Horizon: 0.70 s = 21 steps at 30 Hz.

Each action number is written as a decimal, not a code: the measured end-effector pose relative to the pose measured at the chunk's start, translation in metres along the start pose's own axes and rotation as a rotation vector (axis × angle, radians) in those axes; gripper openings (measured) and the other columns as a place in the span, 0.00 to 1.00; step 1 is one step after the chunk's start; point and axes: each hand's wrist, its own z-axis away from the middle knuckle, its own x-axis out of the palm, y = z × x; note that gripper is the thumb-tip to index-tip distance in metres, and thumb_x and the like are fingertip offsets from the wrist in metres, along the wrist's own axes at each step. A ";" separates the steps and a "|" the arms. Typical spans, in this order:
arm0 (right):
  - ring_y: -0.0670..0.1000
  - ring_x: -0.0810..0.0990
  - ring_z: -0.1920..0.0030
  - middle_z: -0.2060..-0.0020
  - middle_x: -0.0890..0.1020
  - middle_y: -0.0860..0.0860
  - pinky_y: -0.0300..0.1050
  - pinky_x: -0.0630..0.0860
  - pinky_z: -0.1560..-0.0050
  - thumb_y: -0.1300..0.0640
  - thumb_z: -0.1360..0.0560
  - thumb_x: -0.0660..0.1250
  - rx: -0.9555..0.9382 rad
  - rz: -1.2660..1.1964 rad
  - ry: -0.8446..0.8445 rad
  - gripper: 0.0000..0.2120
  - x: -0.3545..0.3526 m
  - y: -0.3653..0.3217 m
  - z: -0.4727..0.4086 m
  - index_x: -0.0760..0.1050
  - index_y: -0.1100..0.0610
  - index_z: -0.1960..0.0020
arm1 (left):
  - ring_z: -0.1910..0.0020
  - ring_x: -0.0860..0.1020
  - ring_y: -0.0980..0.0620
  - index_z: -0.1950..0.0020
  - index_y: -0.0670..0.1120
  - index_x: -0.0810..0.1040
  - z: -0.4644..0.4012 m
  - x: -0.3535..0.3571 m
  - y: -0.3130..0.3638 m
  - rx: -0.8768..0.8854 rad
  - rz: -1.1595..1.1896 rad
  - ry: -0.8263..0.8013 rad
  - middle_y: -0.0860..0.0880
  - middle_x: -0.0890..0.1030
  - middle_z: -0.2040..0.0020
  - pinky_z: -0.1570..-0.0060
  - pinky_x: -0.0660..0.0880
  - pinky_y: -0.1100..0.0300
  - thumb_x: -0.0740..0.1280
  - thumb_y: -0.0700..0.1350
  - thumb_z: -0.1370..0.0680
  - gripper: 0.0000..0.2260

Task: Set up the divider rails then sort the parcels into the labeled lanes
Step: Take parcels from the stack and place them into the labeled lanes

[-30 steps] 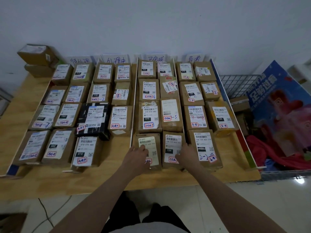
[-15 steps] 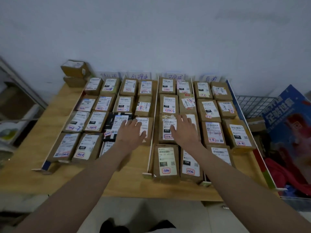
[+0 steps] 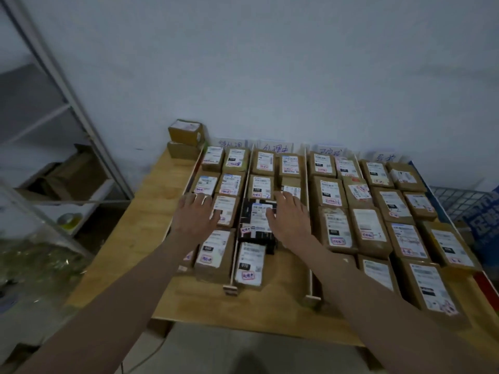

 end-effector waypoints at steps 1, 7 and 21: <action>0.56 0.65 0.27 0.27 0.68 0.54 0.54 0.63 0.27 0.46 0.18 0.55 0.003 0.006 -0.005 0.24 0.005 -0.015 -0.001 0.61 0.54 0.24 | 0.26 0.64 0.46 0.26 0.47 0.68 0.002 0.001 -0.016 0.006 -0.003 0.007 0.47 0.68 0.26 0.27 0.57 0.49 0.51 0.58 0.17 0.24; 0.57 0.65 0.27 0.26 0.66 0.54 0.55 0.64 0.28 0.47 0.18 0.55 0.016 0.018 -0.037 0.25 0.027 -0.098 -0.006 0.61 0.55 0.24 | 0.27 0.65 0.46 0.25 0.47 0.66 0.013 0.007 -0.095 0.012 0.004 -0.020 0.46 0.69 0.27 0.26 0.57 0.48 0.51 0.58 0.17 0.24; 0.57 0.63 0.26 0.26 0.65 0.55 0.54 0.62 0.27 0.45 0.17 0.53 -0.022 0.033 -0.113 0.26 0.080 -0.193 -0.102 0.58 0.55 0.23 | 0.27 0.66 0.46 0.25 0.48 0.66 -0.060 0.020 -0.209 -0.056 0.018 -0.031 0.47 0.69 0.27 0.26 0.57 0.47 0.52 0.59 0.18 0.25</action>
